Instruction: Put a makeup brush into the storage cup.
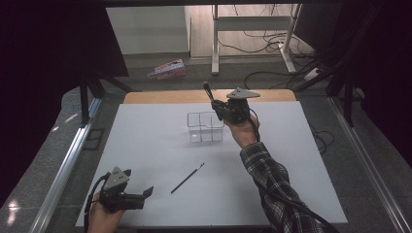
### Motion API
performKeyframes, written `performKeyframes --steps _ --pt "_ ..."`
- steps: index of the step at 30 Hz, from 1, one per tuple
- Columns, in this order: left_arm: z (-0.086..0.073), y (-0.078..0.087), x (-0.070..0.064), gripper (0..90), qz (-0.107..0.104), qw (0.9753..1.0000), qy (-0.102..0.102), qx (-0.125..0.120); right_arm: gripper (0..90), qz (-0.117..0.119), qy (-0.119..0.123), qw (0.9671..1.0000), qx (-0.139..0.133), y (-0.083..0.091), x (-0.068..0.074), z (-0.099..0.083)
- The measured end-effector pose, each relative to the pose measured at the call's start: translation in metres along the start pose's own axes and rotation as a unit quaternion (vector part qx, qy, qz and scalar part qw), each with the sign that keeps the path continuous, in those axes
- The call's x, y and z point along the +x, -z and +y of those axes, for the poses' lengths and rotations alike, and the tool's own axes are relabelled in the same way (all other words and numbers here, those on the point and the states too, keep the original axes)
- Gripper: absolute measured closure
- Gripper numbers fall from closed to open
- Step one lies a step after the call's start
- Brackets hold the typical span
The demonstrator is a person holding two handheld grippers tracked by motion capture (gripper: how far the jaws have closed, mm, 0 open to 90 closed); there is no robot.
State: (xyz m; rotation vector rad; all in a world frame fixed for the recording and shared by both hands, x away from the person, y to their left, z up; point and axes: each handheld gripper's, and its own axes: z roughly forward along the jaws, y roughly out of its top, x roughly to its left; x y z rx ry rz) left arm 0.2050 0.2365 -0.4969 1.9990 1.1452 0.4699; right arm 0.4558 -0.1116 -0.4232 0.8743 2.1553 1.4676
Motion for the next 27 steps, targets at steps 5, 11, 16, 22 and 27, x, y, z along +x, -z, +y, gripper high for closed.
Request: performKeyframes --steps 5,11,16,22,27 --pt "0.0 0.0 0.0 1.4 -0.001 1.0 0.0 0.0 78.6 -0.007 -0.002 1.0 0.006 -0.006 -0.002 -0.005" --pt "0.0 0.0 0.0 1.4 -0.002 1.0 0.001 0.0 78.6 -0.007 0.0 0.9999 0.01 -0.012 -0.002 -0.011" --pt "0.0 0.0 0.0 1.4 -0.003 1.0 0.001 0.0 78.6 -0.011 -0.001 0.9998 0.015 -0.016 -0.004 -0.018" --pt "0.0 0.0 0.0 1.4 -0.003 1.0 0.001 0.001 78.6 -0.012 -0.002 0.9997 0.019 -0.018 -0.005 -0.023" --pt "0.0 0.0 0.0 1.5 -0.003 1.0 0.0 0.001 78.6 -0.011 -0.002 0.9997 0.022 -0.02 -0.004 -0.025"
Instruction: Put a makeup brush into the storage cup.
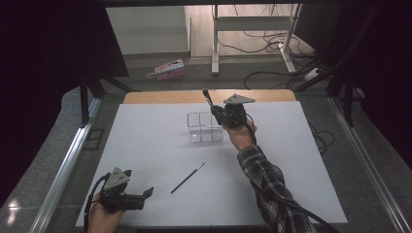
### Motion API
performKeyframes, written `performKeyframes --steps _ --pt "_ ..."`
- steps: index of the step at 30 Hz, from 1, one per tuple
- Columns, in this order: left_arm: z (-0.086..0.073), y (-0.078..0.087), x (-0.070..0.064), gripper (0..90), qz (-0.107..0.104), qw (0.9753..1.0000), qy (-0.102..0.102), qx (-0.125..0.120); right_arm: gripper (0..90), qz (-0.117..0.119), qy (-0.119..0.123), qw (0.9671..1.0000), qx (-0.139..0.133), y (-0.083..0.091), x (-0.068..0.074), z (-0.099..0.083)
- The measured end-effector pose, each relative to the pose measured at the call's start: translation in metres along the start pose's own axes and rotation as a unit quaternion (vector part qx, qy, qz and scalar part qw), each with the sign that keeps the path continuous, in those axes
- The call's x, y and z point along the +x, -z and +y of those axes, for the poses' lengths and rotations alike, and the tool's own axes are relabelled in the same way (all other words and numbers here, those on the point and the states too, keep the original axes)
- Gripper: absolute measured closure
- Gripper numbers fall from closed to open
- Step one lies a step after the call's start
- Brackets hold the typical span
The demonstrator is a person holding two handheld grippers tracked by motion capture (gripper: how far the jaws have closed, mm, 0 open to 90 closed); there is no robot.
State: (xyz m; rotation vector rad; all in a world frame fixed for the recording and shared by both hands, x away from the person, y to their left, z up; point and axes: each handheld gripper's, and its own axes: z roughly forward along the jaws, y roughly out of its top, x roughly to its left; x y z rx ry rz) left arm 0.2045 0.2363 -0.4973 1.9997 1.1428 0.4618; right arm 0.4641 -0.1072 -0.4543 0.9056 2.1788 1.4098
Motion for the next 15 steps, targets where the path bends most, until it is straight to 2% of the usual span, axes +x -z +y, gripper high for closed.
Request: performKeyframes --steps 15 --pt "0.0 0.0 0.0 1.4 0.001 1.0 0.0 0.0 78.6 0.005 0.0 0.9999 0.014 -0.004 0.002 -0.013"
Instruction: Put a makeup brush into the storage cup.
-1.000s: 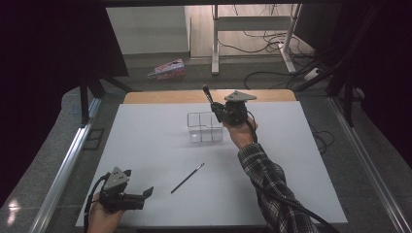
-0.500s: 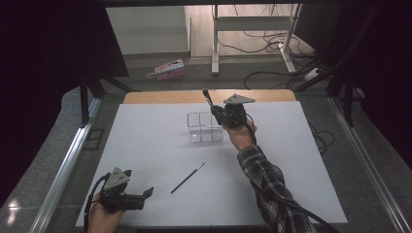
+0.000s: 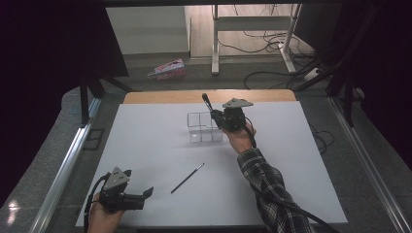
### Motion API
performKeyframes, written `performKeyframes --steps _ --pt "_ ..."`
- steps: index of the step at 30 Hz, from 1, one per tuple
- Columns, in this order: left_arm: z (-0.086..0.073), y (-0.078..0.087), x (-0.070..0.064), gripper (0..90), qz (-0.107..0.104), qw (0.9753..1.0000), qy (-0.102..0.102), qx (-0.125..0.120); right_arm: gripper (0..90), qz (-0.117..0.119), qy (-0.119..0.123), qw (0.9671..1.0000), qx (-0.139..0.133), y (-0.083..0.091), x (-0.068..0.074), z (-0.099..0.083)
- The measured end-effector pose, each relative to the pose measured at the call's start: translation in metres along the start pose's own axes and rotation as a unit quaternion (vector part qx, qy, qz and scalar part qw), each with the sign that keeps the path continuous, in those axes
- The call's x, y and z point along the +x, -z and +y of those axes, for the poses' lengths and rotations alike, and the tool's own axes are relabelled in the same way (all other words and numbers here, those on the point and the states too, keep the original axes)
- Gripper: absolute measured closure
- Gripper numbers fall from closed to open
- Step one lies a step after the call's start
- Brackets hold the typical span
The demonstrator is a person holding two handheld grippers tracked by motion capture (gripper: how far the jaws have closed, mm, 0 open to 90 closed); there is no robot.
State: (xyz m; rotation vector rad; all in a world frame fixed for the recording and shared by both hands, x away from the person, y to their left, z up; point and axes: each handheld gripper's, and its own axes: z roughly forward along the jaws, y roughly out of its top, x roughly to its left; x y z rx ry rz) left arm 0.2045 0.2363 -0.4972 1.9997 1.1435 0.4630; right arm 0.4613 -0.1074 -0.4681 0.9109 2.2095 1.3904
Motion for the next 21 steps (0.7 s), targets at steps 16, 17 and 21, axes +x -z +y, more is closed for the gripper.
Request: performKeyframes --steps 16,17,21 --pt "0.0001 -0.0002 -0.0003 1.5 0.0 1.0 0.0 0.001 77.8 0.003 0.001 0.9999 0.01 0.0014 -0.0005 -0.008" --pt "0.0001 -0.0004 -0.0004 1.4 0.0 1.0 0.0 0.001 73.6 0.003 0.005 0.9999 0.01 0.0018 0.0006 -0.0073" --pt "0.0001 -0.0005 -0.0005 1.5 0.001 1.0 -0.001 0.001 49.4 0.006 0.013 0.9999 0.007 0.002 0.003 -0.0039"
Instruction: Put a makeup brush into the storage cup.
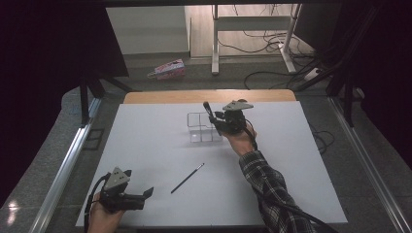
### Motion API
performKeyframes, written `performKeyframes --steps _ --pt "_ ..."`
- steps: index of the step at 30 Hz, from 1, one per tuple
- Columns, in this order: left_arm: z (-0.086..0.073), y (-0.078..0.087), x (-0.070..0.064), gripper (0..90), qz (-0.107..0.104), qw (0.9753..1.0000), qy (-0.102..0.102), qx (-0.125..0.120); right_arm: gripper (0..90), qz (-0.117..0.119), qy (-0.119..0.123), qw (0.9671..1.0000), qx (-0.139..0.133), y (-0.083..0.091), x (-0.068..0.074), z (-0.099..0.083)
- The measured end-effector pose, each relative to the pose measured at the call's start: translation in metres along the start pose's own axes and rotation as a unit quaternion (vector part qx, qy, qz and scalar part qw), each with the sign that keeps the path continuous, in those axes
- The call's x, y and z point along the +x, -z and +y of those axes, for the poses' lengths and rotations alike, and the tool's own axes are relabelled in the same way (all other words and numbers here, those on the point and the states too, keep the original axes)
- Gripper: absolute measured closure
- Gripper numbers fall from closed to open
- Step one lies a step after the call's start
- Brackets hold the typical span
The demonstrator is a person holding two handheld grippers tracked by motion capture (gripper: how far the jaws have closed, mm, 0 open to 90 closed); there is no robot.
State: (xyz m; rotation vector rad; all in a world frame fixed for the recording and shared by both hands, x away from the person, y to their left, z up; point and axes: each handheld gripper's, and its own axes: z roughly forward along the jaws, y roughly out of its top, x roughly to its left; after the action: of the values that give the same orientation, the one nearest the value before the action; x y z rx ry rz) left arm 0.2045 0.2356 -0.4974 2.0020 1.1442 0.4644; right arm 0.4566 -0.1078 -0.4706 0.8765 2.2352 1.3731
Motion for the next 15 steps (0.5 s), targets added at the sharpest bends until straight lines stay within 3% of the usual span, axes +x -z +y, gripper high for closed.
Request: performKeyframes --steps 1,7,15 --pt "0.0 0.0 0.0 1.5 0.0 1.0 0.0 0.0 35.7 0.005 0.011 0.9999 -0.002 -0.0007 0.0016 0.0028" --pt "0.0 0.0001 0.0001 1.5 0.0 1.0 0.0 0.0 7.3 -0.02 0.025 0.9995 0.004 -0.0037 0.0043 0.008" --pt "0.0002 0.0 0.0001 1.5 -0.001 1.0 0.0 0.0 0.4 -0.032 0.019 0.9992 0.017 -0.0043 0.0035 0.0086"
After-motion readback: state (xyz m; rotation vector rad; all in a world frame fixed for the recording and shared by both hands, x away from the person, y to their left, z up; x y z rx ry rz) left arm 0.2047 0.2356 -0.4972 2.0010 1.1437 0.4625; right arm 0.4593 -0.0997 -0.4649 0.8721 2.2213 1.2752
